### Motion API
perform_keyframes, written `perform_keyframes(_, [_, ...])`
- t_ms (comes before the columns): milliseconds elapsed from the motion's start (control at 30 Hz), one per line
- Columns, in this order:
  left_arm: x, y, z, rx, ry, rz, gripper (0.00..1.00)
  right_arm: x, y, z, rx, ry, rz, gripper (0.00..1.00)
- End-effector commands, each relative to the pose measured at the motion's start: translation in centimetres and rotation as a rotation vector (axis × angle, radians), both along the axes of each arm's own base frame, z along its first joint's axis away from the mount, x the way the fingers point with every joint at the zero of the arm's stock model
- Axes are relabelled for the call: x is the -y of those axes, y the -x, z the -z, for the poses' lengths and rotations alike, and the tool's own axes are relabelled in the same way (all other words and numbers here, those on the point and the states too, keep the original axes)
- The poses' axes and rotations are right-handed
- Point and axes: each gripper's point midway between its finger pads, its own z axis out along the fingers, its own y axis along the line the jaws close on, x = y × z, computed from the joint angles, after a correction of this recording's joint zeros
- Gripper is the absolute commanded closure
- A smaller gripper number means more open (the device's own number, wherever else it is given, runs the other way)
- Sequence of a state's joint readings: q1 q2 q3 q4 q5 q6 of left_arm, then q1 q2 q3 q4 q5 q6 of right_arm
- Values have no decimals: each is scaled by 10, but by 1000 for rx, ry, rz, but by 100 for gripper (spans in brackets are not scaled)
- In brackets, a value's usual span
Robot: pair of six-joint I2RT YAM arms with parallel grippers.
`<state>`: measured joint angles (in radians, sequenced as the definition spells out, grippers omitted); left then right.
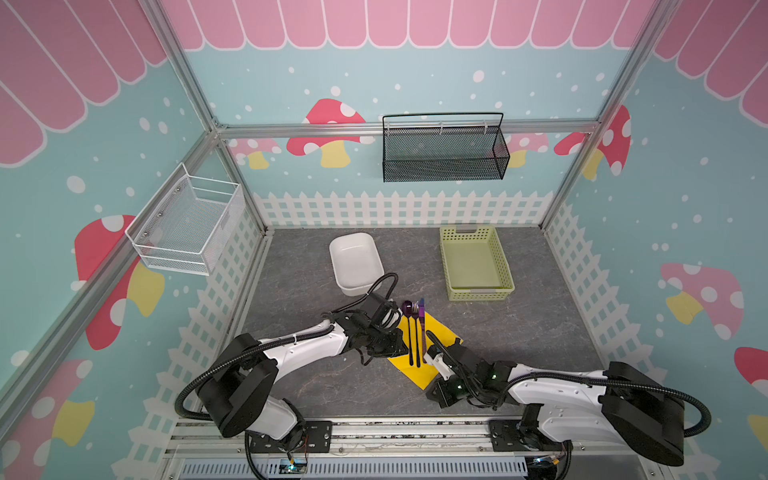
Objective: Place the utensils on the paper napkin and roll it up
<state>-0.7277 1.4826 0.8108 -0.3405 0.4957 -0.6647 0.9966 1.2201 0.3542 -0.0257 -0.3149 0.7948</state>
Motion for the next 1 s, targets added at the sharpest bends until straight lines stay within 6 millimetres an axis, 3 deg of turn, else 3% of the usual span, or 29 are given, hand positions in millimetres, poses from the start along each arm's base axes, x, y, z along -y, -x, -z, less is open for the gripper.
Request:
perform_keyframes(0, [-6,1,-2,20,-8,-2,87,-5,-15,-2,61,10,32,95])
perform_keyframes(433, [-5,18,-11,17,44,61,87,-15,-45,-27,237,5,31,92])
perform_keyframes(700, [3,47,-5,-28,72,174,87,-11,-60,-29,277,45,52,92])
perform_keyframes(967, [20,52,2,-45,82,209,87,-6,-75,-31,294,57,82,91])
